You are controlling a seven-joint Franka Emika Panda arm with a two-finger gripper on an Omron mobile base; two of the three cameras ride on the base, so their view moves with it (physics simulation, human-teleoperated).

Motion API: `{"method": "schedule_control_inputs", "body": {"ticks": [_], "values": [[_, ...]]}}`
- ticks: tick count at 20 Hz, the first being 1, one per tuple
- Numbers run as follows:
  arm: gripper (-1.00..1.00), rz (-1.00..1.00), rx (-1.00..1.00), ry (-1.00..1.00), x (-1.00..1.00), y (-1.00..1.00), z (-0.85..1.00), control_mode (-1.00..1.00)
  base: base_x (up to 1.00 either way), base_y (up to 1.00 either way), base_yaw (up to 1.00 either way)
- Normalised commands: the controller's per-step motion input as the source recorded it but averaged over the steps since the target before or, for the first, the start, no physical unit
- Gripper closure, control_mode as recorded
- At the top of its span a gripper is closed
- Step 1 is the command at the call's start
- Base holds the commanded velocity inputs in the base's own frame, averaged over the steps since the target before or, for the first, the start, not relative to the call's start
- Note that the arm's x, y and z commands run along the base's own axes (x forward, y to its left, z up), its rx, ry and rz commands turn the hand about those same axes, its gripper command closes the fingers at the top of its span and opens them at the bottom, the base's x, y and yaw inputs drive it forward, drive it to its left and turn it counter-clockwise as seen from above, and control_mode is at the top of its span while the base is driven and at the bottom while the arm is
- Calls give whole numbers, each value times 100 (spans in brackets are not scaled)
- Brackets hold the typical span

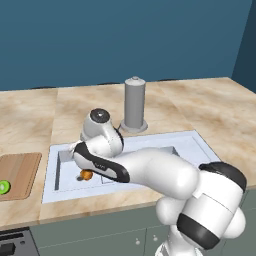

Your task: Pick the kiwi, peach from the sink and place them on the cutting board to airdry. Then turn off the sink faucet.

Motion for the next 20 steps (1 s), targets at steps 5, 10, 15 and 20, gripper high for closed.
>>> {"method": "schedule_control_inputs", "body": {"ticks": [5,10,15,20], "values": [[-100,0,0,0,13,-21,-10,-100,0,0,0],[-100,0,0,0,10,-15,-19,-100,0,0,0],[-100,0,0,5,2,-6,-21,-100,0,0,0],[-100,0,0,6,0,-4,-23,-100,0,0,0]]}}
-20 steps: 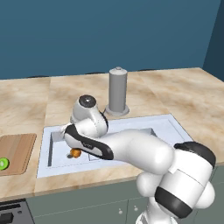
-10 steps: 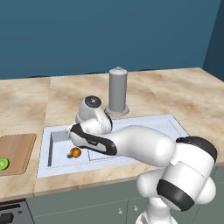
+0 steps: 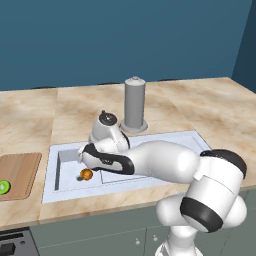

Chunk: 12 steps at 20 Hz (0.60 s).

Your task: Pick the kiwi, peach from the sink and place them on the cutting board to airdry. Then turn off the sink faucet.

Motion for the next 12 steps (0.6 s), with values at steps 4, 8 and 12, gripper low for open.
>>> {"method": "schedule_control_inputs", "body": {"ticks": [4,8,12], "values": [[-100,0,-1,5,0,-1,-23,-100,0,0,0],[-100,0,-3,2,0,0,-26,-100,0,0,0],[-100,0,-5,0,0,0,-23,-100,0,0,0]]}}
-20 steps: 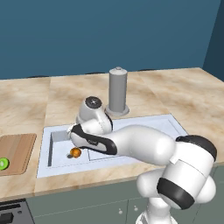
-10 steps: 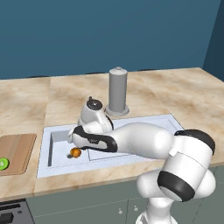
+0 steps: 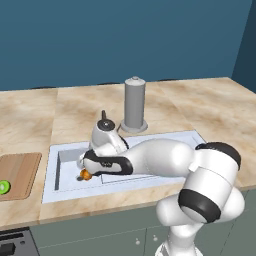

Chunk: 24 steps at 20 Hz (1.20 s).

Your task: Pick the kiwi, peach from the sink and place them on the cutting board to airdry. Then turn off the sink faucet.

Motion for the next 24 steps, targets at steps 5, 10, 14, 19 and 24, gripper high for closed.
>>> {"method": "schedule_control_inputs", "body": {"ticks": [5,10,14,19,24], "values": [[-100,0,-1,0,6,0,-15,-100,0,0,0],[-100,0,0,0,12,0,-9,-100,0,0,0],[-100,0,0,0,10,0,-15,-100,0,0,0],[-100,0,0,0,8,0,-15,-100,0,0,0],[-100,0,0,0,9,0,-10,-100,0,0,0]]}}
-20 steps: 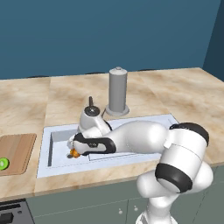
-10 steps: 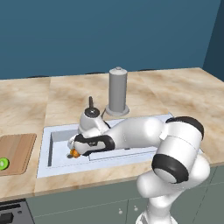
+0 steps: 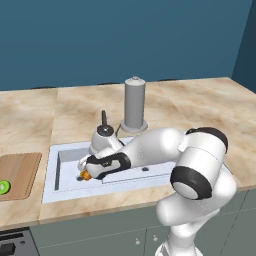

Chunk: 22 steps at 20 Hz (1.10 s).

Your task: Pick the kiwi, peach from the sink and place them on the cutting board to airdry. Then turn off the sink faucet.

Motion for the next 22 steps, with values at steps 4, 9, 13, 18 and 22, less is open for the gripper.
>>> {"method": "schedule_control_inputs", "body": {"ticks": [4,9,13,18,22], "values": [[-100,0,0,0,9,0,-8,-100,0,0,0],[-100,0,0,0,6,3,-8,-100,0,0,0],[-100,0,0,0,4,13,-14,-100,0,0,0],[-100,0,0,0,5,19,-15,-100,0,0,0],[-100,0,0,0,10,20,-12,-100,0,0,0]]}}
